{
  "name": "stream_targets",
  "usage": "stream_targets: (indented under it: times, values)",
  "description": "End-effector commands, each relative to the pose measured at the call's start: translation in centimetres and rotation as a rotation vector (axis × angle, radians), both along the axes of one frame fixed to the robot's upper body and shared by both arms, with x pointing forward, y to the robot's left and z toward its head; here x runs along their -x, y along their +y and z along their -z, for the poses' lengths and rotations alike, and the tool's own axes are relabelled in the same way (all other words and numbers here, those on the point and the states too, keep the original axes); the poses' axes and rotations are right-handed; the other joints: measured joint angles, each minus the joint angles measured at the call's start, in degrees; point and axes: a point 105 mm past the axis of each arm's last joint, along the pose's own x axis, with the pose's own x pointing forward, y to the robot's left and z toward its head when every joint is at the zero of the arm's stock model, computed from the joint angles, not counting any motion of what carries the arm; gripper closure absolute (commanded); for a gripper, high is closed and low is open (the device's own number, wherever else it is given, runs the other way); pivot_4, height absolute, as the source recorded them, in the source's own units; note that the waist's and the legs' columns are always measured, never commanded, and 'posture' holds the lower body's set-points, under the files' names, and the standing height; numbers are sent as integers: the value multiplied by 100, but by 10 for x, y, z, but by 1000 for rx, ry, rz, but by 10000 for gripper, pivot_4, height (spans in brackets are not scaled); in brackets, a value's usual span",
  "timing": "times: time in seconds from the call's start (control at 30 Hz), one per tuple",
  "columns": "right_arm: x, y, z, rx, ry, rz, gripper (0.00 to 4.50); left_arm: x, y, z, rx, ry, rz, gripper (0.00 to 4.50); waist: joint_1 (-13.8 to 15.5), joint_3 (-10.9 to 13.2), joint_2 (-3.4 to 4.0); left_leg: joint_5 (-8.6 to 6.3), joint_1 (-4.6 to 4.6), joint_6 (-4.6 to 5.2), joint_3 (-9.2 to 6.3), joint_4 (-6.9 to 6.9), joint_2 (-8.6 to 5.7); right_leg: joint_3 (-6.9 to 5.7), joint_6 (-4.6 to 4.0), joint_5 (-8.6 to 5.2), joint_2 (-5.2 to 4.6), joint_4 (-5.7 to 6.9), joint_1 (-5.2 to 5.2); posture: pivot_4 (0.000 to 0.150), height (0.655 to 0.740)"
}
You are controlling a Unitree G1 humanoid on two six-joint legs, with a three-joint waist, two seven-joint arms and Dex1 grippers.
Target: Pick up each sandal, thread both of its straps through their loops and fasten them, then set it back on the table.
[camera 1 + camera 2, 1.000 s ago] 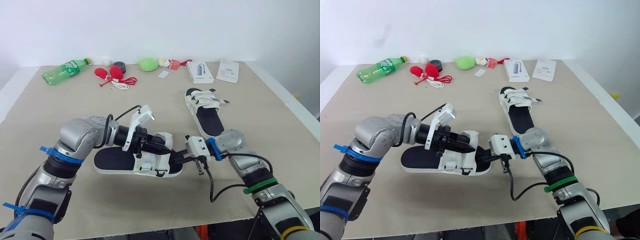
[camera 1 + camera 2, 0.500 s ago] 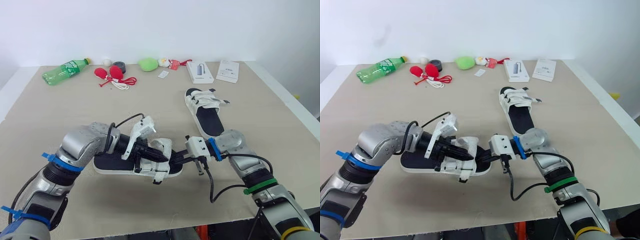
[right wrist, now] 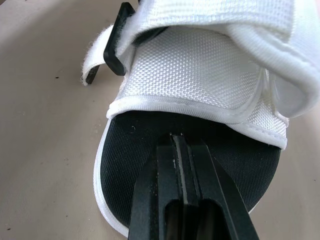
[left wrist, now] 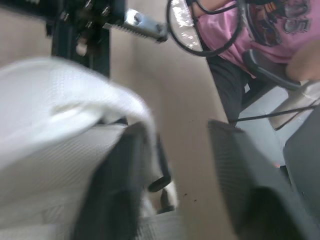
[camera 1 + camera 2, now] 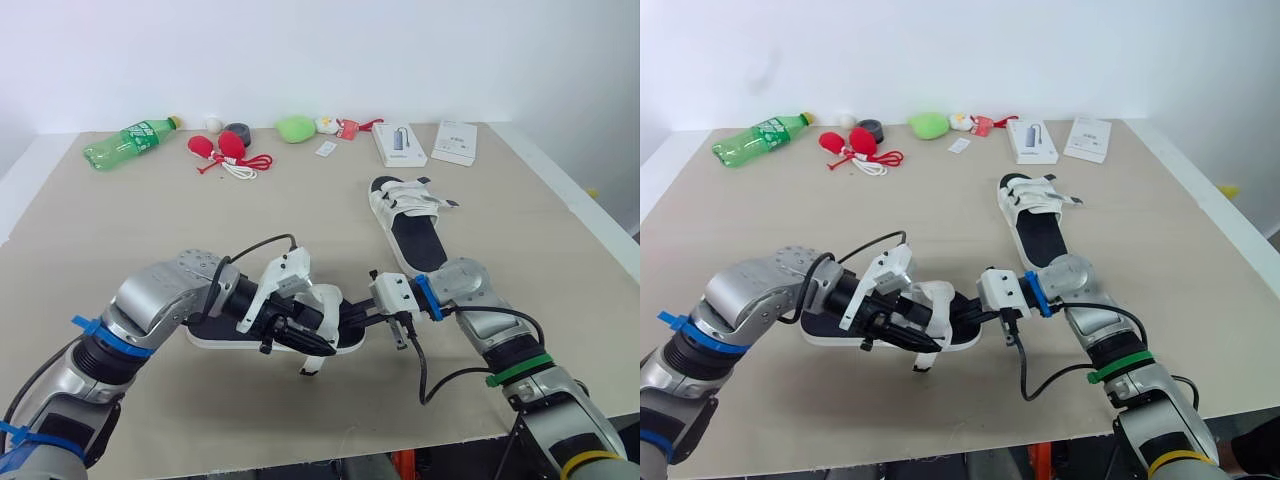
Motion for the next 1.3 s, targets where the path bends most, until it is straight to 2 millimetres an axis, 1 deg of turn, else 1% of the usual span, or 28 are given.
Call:
stream_targets:
  times: [0.03,0.17,0.23,0.3,0.4,0.43,0.47,0.5,0.53,0.6,0.67,0.73,0.83,0.9,1.03,1.13,1.23,1.3]
  values:
    - [0,-9,25,119,55,29,45000,0,10,-36,55,-127,24,21226,-5,0,0,0,0,0,0,0,0,0,0,0,0,0,0,1500,7400]
    - [0,-12,25,124,56,28,45000,0,38,-58,58,-147,-46,21226,-31,1,0,0,0,0,0,0,0,1,0,0,-1,-1,-15,1500,7400]
    - [0,-13,25,126,57,28,45000,7,50,-61,60,-95,-79,21226,-38,1,0,0,0,0,0,-4,1,1,0,0,-1,-2,-17,1500,7400]
    - [1,-13,26,126,60,27,45000,21,58,-60,85,16,-89,21226,-40,1,0,-1,0,1,0,-5,1,-1,-1,0,-2,-2,-16,1500,7400]
    - [2,-12,26,125,65,23,45000,53,62,-43,85,206,-54,21226,-41,1,0,-5,-1,2,3,-8,3,-2,-1,-1,-4,-2,-16,1500,7400]
    - [3,-12,26,124,67,22,45000,64,60,-28,64,242,-47,21226,-40,1,0,-5,-1,2,3,-8,3,-3,-1,-1,-3,-2,-16,1500,7400]
    - [4,-12,27,124,68,20,45000,69,54,-11,59,276,-71,21226,-39,3,-8,-5,-1,2,3,-8,3,-3,-2,-1,-3,-2,-16,1500,7400]
    - [4,-12,27,123,70,18,45000,71,48,5,51,290,-105,21226,-37,-6,12,-4,-2,3,-1,-7,6,-7,-2,-1,0,-2,-19,1500,7400]
    - [5,-11,27,123,71,17,45000,73,43,17,46,283,-132,21226,-36,-5,9,-8,9,-2,13,-6,-1,3,-2,-1,-15,-9,-5,1500,7400]
    - [6,-11,27,123,75,14,45000,68,35,33,41,251,-196,21226,-26,-3,-21,-7,4,-2,5,-1,6,-4,-3,-1,-4,-9,-12,1500,7400]
    - [7,-12,27,124,79,13,45000,60,30,45,33,190,-253,21226,-27,-1,-27,-10,6,-7,0,6,6,-4,-7,2,-4,-18,-6,1500,7400]
    - [9,-14,27,127,83,14,45000,50,27,54,22,126,-308,21226,-25,-6,-16,-14,6,-14,1,8,2,-2,-7,2,-8,-24,-4,1500,7400]
    - [12,-17,29,132,92,20,45000,35,18,57,62,43,-374,21226,-13,-7,-18,-16,5,-16,6,9,-10,5,-6,1,-17,-32,-2,1500,7400]
    - [14,-18,30,133,97,20,45000,30,14,57,81,24,-385,21226,16,-8,-19,-15,2,-14,6,8,-11,5,-5,1,-18,-32,-2,1500,7400]
    - [16,-18,31,133,104,20,45000,26,10,57,101,4,-390,21226,40,-11,-14,-29,2,1,5,-5,-9,2,1,-6,-15,-32,-4,1500,7400]
    - [16,-17,31,134,103,22,45000,24,11,57,87,-23,-383,21226,52,-11,-14,-31,2,3,5,1,-10,3,1,-7,-16,-32,-1,1500,7400]
    - [15,-17,30,134,101,24,45000,36,22,54,47,-7,-340,21226,50,-11,-14,-31,2,3,6,9,-10,4,1,-6,-16,-32,1,1500,7400]
    - [14,-18,30,136,99,26,45000,42,31,57,11,6,-329,21226,44,-11,-15,-31,2,3,6,9,-10,4,1,-6,-17,-32,0,1500,7400]
